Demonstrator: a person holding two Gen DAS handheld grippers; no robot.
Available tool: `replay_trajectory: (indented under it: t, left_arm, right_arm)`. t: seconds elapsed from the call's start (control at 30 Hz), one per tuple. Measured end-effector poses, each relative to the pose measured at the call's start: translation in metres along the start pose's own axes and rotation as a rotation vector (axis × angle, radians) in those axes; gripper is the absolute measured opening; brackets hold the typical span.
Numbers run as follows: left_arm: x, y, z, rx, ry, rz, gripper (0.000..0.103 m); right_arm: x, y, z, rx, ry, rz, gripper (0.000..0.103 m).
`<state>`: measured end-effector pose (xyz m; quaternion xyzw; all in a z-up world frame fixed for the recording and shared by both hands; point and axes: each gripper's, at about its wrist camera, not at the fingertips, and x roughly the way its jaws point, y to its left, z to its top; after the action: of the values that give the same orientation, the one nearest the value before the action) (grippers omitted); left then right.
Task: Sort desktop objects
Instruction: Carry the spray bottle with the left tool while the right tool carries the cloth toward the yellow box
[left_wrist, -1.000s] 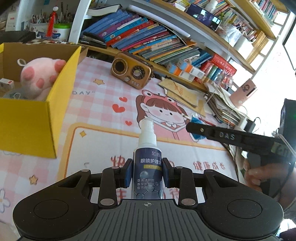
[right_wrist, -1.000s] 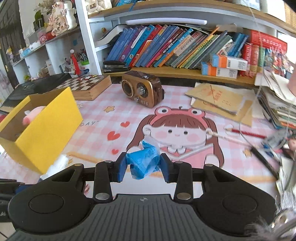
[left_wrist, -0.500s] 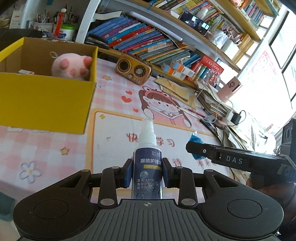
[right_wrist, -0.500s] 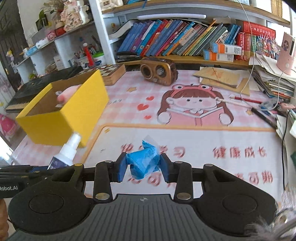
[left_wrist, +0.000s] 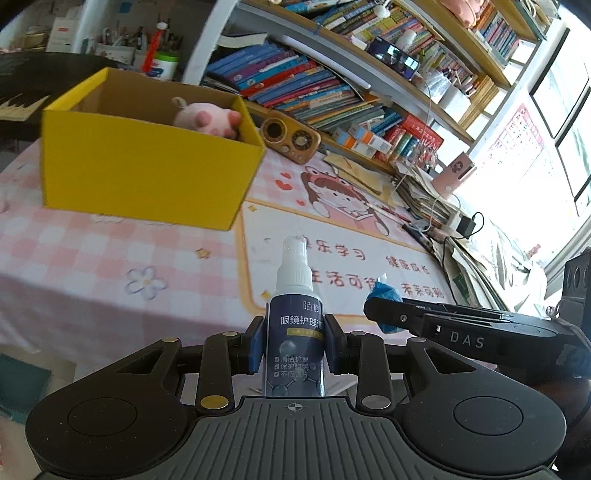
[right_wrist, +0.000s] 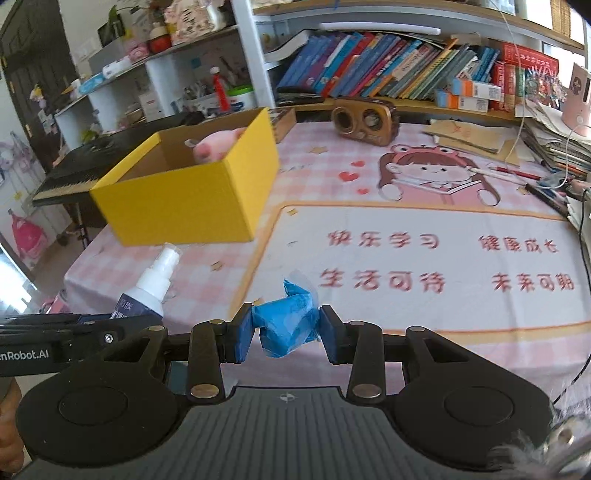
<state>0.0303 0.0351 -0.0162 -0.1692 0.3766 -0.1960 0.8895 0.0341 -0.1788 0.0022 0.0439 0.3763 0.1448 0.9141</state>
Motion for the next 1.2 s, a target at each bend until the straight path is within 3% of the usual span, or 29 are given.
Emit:
replay_trajectory:
  t: [0.67, 1.2]
  left_arm:
    - [-0.059, 0.046, -0.020, -0.096, -0.085, 0.075, 0.031]
    - [-0.060, 0.061, 0.000, -0.147, -0.136, 0.115, 0.031]
  right_arm:
    - [0.005, 0.074, -0.005, -0.115, 0.018, 0.091, 0.035]
    - [0.026, 0.090, 0.031, -0.173, 0.007, 0.164, 0.035]
